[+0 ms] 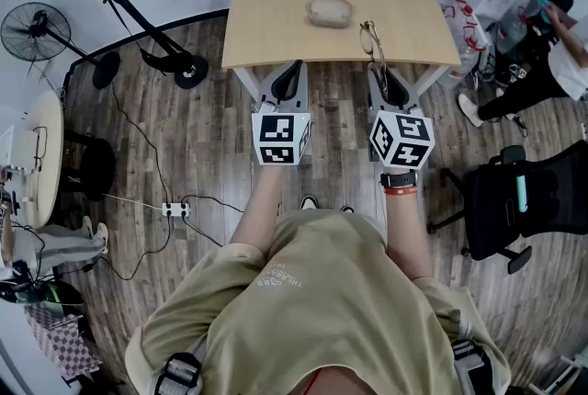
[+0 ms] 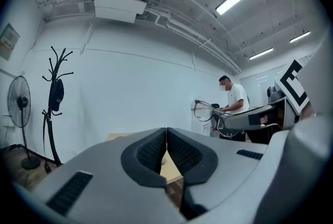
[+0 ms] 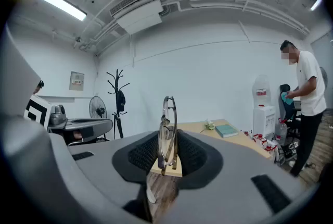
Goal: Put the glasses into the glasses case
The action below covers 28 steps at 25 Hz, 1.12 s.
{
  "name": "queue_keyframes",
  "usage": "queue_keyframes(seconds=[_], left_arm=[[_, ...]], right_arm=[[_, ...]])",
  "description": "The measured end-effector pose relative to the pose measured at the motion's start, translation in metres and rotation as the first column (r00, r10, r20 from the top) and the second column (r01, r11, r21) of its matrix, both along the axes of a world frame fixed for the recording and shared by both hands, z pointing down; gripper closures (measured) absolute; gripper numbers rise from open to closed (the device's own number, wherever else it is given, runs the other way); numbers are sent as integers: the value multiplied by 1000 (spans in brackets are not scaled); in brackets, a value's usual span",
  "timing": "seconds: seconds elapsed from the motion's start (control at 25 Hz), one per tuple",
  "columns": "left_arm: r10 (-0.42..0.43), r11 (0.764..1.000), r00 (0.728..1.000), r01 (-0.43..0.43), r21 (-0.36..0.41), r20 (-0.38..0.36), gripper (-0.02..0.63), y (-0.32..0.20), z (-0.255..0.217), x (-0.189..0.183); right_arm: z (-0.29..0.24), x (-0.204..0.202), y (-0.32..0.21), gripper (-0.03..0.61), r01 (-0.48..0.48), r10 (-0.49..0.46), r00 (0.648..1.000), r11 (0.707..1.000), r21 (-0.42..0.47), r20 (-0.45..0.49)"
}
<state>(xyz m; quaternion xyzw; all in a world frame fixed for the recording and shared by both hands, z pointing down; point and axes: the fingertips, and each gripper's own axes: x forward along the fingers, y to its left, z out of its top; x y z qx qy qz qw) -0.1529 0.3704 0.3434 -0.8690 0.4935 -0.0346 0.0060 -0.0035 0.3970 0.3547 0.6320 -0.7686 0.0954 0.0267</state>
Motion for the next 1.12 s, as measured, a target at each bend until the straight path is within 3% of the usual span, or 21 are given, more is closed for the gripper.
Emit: queue_keyframes(seconds=[0.24,0.68,0.88,1.12], left_arm=[[15,1000,1000,-15,-11,-25,589,-13,10,-29],[15,998,999,-18,-66,-50,589,-40,37,-44],[19,995,999,-23,-94,-38,589,-87,60,-26],[-8,989,1000,7,-149,-10,589,-191,80,15]], right_arm=[[10,-30,-18,463,-30,30,998,1000,-3,55],[34,-52,-45,463,-1,4,998,999,-44,62],[58,-37,-93,462,14,-8,997,997,-72,77],[77,7,-196,460,54,-39,992,992,-118,120]])
